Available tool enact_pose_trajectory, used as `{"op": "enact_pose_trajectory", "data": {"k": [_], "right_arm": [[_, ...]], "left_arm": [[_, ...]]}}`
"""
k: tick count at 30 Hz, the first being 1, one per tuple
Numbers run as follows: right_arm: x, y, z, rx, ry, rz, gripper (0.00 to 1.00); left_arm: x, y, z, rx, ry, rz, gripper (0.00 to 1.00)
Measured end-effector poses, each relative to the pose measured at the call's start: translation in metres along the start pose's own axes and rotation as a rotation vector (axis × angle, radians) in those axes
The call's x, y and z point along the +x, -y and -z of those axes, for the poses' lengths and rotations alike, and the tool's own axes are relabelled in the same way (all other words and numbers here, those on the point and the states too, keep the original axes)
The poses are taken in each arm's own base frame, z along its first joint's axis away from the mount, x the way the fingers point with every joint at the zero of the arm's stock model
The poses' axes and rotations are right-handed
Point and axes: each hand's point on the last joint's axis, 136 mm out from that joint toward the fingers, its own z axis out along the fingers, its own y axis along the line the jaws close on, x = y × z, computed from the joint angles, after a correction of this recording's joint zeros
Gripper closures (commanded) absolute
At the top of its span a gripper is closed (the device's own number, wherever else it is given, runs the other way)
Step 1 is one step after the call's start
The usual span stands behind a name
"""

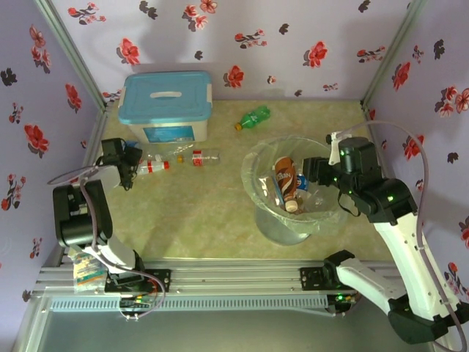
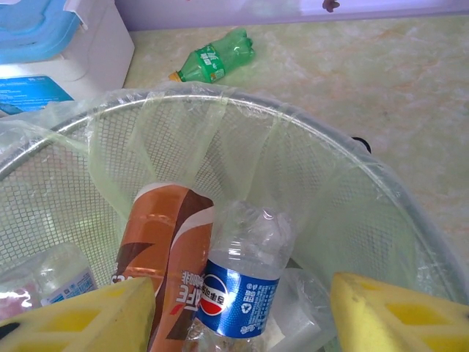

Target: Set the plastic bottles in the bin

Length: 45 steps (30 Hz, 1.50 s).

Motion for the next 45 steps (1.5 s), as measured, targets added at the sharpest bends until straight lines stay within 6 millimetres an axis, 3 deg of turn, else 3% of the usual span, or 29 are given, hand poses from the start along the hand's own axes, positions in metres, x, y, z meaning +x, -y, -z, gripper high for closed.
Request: {"op": "enact_pose_trajectory", "data": {"k": [4, 12, 19, 27, 31, 35, 38, 41, 45], "right_arm": [[0.003, 0.001, 0.001, 0.002, 0.001, 0.001, 0.34], [0.003, 0.004, 0.002, 0.015, 0.007, 0.022, 0.33], [0.002, 0.009, -0.009, 0.055, -0.021, 0.024, 0.32], [-0.026, 0.039, -0.001, 0.178, 0.042, -0.05, 0.32], [-0.035, 0.057, 0.002, 0.216, 0.067, -0.112, 0.32], [-0.038, 0.051, -0.001, 0.159, 0.069, -0.131, 0.32], [-0.039, 0.039, -0.006, 0.088, 0.056, -0.129, 0.32], [-0.044, 0.026, -0.007, 0.017, 0.056, -0.127, 0.32], [-0.058, 0.009, -0.004, -0.079, 0.081, -0.123, 0.32]], "left_arm": [[0.003, -0.005, -0.01, -0.019, -0.012, 0.052, 0.15], [0.001, -0.012, -0.011, -0.026, 0.009, 0.13, 0.31], [0.005, -0.023, -0.005, -0.022, 0.02, 0.148, 0.45], [0.01, -0.037, 0.012, -0.023, 0.029, 0.145, 0.49], [0.01, -0.041, 0.035, -0.002, 0.053, 0.142, 0.48], [0.002, -0.023, 0.071, 0.078, 0.093, 0.126, 0.48], [-0.001, -0.003, 0.105, 0.17, 0.13, 0.096, 0.48], [0.01, 0.022, 0.14, 0.257, 0.136, 0.029, 0.48], [0.03, 0.079, 0.192, 0.417, 0.123, -0.125, 0.51]]}}
